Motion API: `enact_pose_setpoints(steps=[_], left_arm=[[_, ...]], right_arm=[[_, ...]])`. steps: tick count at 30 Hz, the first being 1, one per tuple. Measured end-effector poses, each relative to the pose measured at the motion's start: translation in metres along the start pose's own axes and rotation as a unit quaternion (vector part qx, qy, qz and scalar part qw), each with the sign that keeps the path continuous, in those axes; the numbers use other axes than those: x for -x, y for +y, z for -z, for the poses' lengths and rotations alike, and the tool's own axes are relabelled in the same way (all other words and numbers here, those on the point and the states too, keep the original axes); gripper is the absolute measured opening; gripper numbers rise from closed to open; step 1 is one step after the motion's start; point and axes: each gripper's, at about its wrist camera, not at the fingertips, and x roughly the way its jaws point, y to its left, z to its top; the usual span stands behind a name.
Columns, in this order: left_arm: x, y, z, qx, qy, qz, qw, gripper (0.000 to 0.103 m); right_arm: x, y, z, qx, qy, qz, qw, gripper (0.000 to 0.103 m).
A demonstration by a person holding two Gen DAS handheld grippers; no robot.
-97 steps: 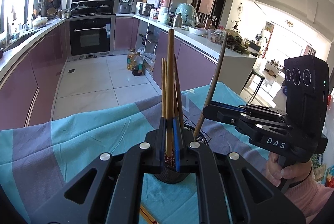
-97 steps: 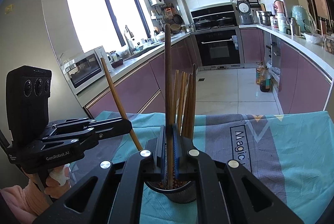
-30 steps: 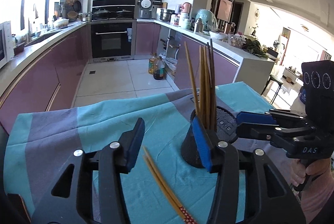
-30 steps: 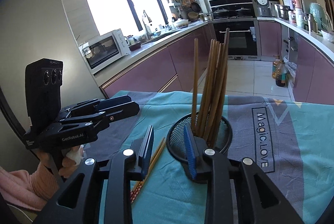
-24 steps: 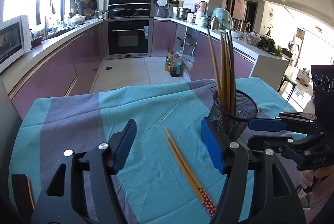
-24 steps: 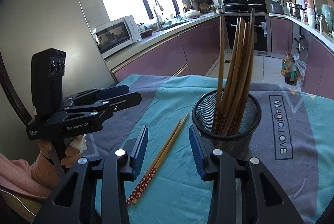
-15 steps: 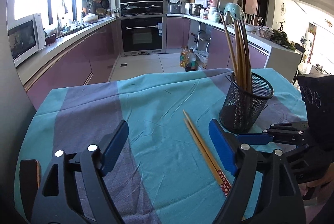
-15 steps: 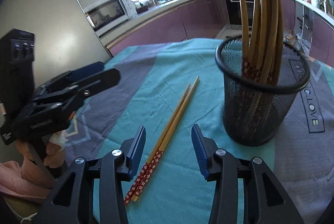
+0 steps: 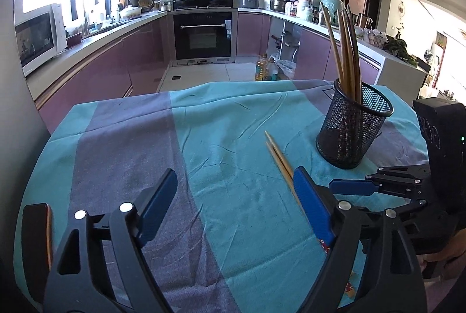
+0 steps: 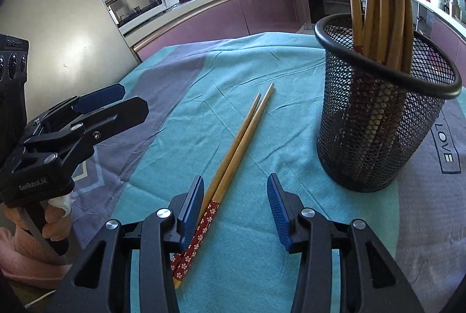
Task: Organize utensils
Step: 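Move the open left gripper over the two remaining chopsticks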
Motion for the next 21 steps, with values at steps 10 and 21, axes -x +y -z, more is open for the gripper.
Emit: enact_pose_setpoints(steps=[10, 21], left_arm=[[-0.008, 0.003, 0.006, 0.008, 0.015, 0.008, 0.9998, 0.080], [-0.024, -0.011, 0.010, -0.011, 0.036, 0.034, 0.9987, 0.076]], right_arm=[[-0.005, 0.004, 0.001, 0.015, 0.003, 0.026, 1.000, 0.040], [0.008, -0.012, 0.009, -0.012, 0.006, 0.028, 1.000, 0.034]])
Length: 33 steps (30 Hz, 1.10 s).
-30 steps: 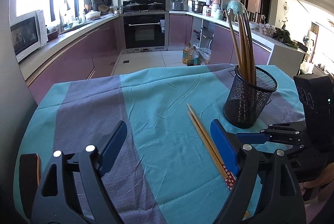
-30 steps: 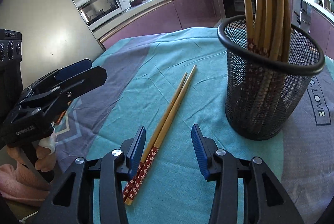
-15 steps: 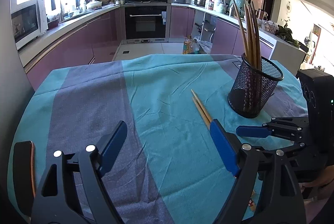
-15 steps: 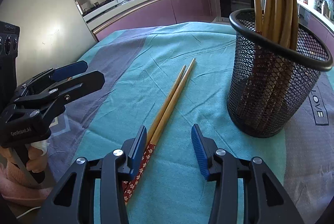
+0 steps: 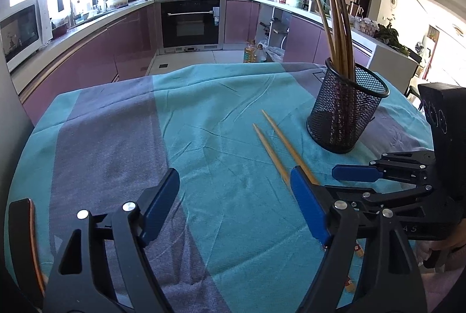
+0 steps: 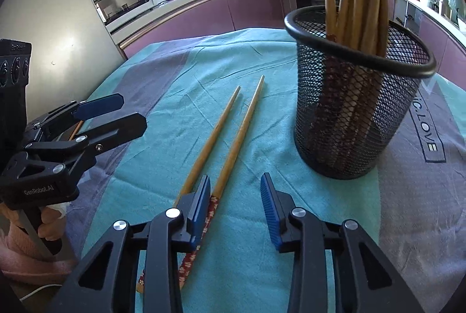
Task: Organize utensils
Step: 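Move the open left gripper over the two remaining chopsticks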
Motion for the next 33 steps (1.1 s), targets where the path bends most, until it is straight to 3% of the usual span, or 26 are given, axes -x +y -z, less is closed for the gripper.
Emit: enact_pose_setpoints(steps=[7, 15, 18, 23, 33], left_arm=[[-0.026, -0.021, 0.007, -0.032, 0.050, 0.029, 0.9978, 0.065], [-0.042, -0.034, 0.012, -0.049, 0.078, 0.048, 0.9946, 0.062], [-0.047, -0.035, 0.014, -0.055, 0.087, 0.047, 0.9936, 0.053], [-0.048, -0.032, 0.013, -0.048, 0.087, 0.046, 0.9940, 0.040], [-0.048, -0.026, 0.016, -0.031, 0.086, 0.049, 0.9946, 0.034]], right_arm=[[0.003, -0.006, 0.003, -0.003, 0.002, -0.002, 1.000, 0.033], [0.006, -0.012, 0.004, -0.011, -0.001, -0.007, 1.000, 0.033], [0.006, -0.013, 0.002, -0.014, -0.003, -0.009, 1.000, 0.033], [0.006, -0.012, 0.000, -0.011, -0.006, -0.011, 1.000, 0.033], [-0.010, 0.000, -0.015, -0.006, -0.002, -0.011, 1.000, 0.029]])
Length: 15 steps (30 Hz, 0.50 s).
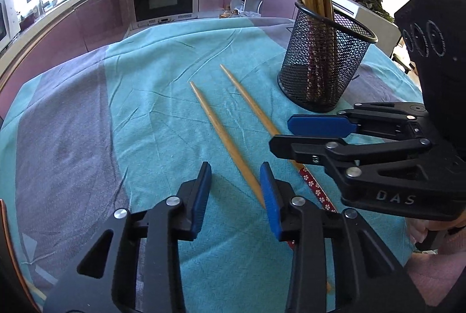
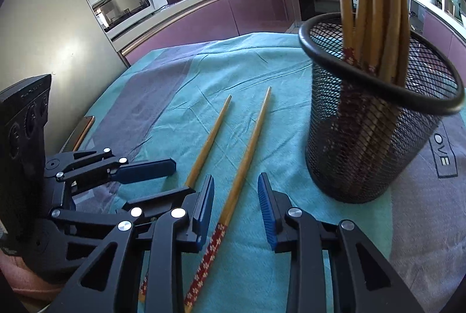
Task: Organize utensils
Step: 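Move the open left gripper over the two remaining chopsticks, then close the left gripper on one chopstick while the right gripper closes on the other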
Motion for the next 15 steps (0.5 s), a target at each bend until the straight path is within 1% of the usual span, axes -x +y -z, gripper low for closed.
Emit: enact_pose_setpoints(steps=[4, 6, 9, 15], left_arm=[[0.0009, 0.0030, 0.0018, 0.000, -0.001, 0.002, 1.0000, 0.034], [0.0019, 0.0037, 0.0030, 0.001, -0.001, 0.003, 1.0000, 0.034], [0.0013, 0.0050, 0.0022, 0.003, -0.001, 0.004, 1.0000, 0.034], [-0.0022, 0.0046, -0.0023, 0.002, 0.000, 0.002, 1.0000, 0.034]], right_arm=[[-0.0045, 0.0024, -0.0031, 0.002, 0.000, 0.013, 1.000, 0.025], [-0.0046, 0.0025, -0.0029, 0.003, 0.001, 0.020, 1.000, 0.020], [-0.0038, 0.0017, -0.0027, 0.004, 0.004, 0.025, 1.000, 0.015], [0.0003, -0.0022, 0.0013, 0.007, 0.008, 0.036, 0.999, 0.015]])
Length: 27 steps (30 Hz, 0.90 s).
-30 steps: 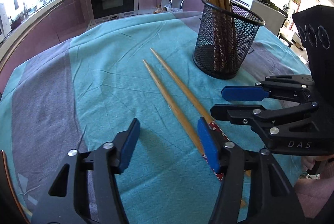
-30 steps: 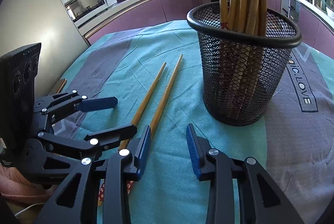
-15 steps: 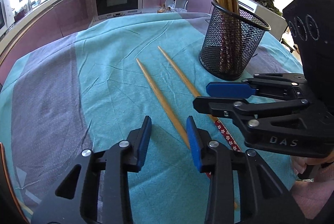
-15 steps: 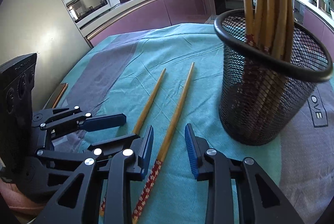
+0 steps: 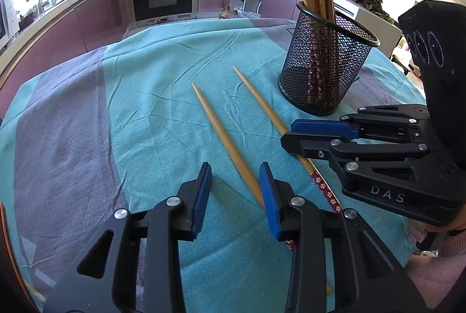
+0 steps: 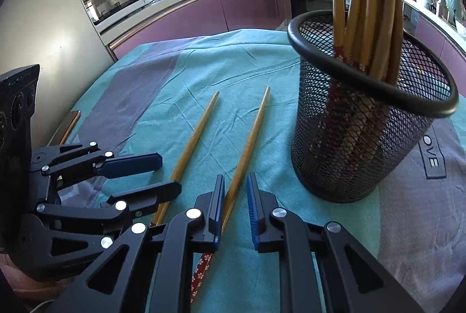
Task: Organize utensils
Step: 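Close the left gripper on one chopstick while the right gripper closes on the other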
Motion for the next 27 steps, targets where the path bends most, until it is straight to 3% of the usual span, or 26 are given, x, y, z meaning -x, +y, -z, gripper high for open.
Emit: enact_pose_setpoints(steps=[12, 16, 19, 27], left_arm=[[-0.014, 0.000, -0.015, 0.002, 0.007, -0.008, 0.9999, 0.035], [-0.018, 0.003, -0.021, 0.012, 0.007, -0.006, 0.9999, 0.023], [-0.020, 0.003, -0.024, 0.019, 0.008, -0.001, 0.9998, 0.016], [-0.021, 0.004, -0.022, 0.041, 0.006, 0.005, 0.9991, 0.008]], right_arm=[[-0.006, 0.000, -0.006, 0.001, -0.004, 0.003, 1.000, 0.019], [-0.008, 0.000, -0.007, 0.000, -0.005, 0.003, 1.000, 0.018], [-0.008, -0.003, -0.007, -0.011, -0.005, -0.004, 1.000, 0.011], [0.001, -0.012, -0.002, -0.037, -0.020, -0.027, 0.999, 0.006]])
